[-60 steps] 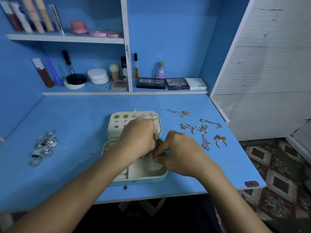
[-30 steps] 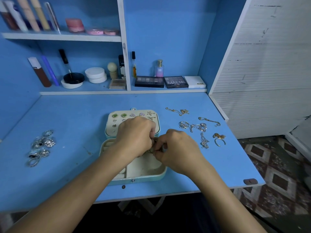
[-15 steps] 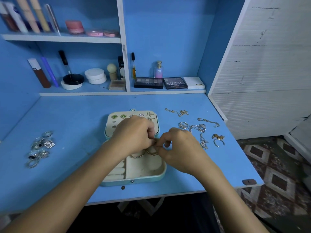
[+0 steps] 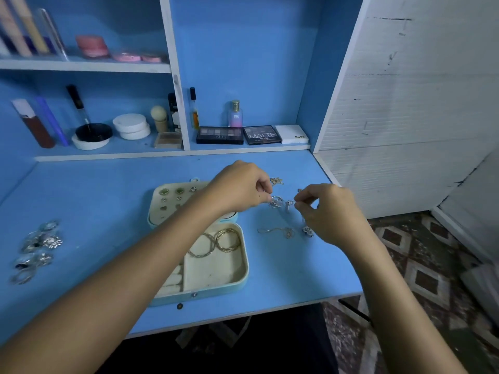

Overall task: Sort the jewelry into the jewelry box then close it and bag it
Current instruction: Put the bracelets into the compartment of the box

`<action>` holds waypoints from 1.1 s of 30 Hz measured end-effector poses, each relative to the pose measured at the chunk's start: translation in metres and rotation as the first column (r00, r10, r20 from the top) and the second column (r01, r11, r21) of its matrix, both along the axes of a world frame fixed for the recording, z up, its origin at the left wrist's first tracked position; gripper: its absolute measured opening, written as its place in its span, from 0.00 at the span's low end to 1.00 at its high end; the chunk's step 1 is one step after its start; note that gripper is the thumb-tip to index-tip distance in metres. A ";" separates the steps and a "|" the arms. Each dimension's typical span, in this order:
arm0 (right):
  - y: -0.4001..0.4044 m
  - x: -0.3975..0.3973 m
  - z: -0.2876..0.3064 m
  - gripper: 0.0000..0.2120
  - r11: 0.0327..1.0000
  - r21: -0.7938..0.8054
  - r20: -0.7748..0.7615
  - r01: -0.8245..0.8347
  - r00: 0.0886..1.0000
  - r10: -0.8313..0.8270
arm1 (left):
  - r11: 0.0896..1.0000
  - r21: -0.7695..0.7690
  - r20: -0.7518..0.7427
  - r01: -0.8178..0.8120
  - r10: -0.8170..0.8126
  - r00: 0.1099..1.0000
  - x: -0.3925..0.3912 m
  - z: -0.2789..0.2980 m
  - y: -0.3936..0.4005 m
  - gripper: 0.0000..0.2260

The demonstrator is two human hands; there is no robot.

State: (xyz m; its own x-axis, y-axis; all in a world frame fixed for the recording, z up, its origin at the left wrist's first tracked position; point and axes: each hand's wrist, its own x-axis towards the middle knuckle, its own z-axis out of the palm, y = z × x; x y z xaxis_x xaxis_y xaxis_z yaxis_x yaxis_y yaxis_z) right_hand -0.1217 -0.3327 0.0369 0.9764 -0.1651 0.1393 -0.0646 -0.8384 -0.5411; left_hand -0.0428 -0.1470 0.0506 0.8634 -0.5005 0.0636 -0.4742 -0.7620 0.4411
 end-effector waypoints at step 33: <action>-0.051 -0.011 -0.012 0.08 0.983 -0.092 -0.256 0.158 0.951 -0.176 | 0.997 0.056 -0.022 0.044 -0.043 0.999 0.031 -0.030 -0.037 0.11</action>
